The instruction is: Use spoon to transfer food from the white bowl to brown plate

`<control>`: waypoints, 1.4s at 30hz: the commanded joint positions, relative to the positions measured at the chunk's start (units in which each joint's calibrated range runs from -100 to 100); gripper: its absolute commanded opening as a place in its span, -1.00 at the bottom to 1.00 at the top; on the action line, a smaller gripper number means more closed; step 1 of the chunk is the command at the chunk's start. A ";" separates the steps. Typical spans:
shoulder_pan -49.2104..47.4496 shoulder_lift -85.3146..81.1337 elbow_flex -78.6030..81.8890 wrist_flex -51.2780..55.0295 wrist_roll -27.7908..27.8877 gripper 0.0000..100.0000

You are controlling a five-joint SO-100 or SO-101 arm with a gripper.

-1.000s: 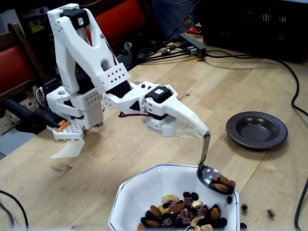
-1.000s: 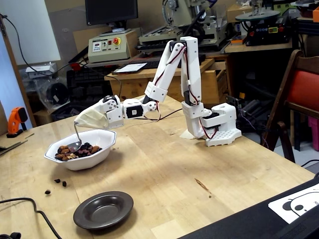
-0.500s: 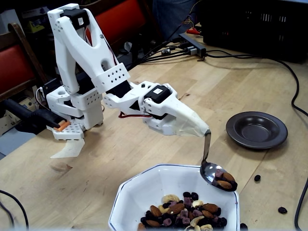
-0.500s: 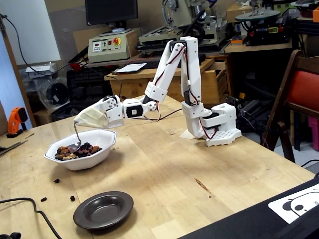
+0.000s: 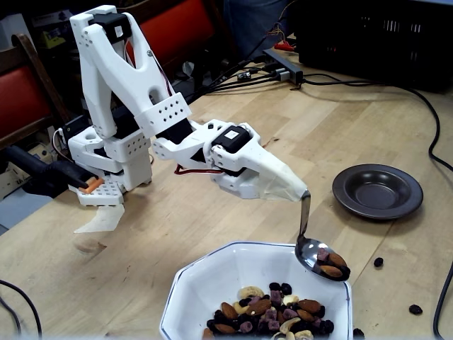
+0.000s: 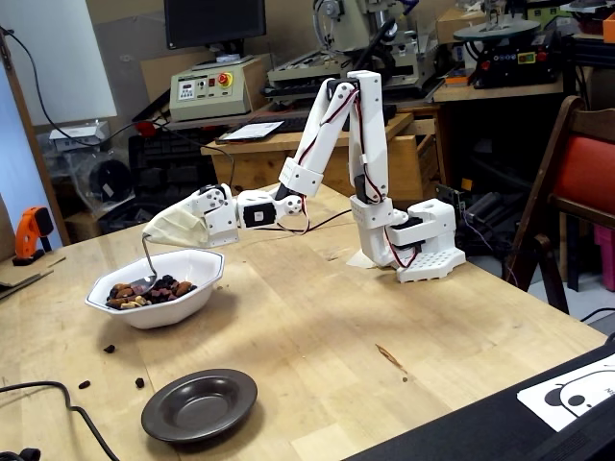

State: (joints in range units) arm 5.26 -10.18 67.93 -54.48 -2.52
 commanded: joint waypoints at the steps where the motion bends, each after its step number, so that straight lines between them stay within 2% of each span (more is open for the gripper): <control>1: -0.89 -2.87 -2.44 -1.49 -0.10 -0.95; 12: -0.89 -13.06 -2.00 -0.23 -0.10 -0.95; 24: -0.96 -20.59 -2.53 16.93 -0.10 -0.95; 31: -1.26 -28.72 -2.53 21.43 -0.10 -0.95; 42: -10.74 -38.22 -1.73 29.81 0.29 -0.95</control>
State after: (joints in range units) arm -3.14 -44.78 68.01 -26.13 -2.32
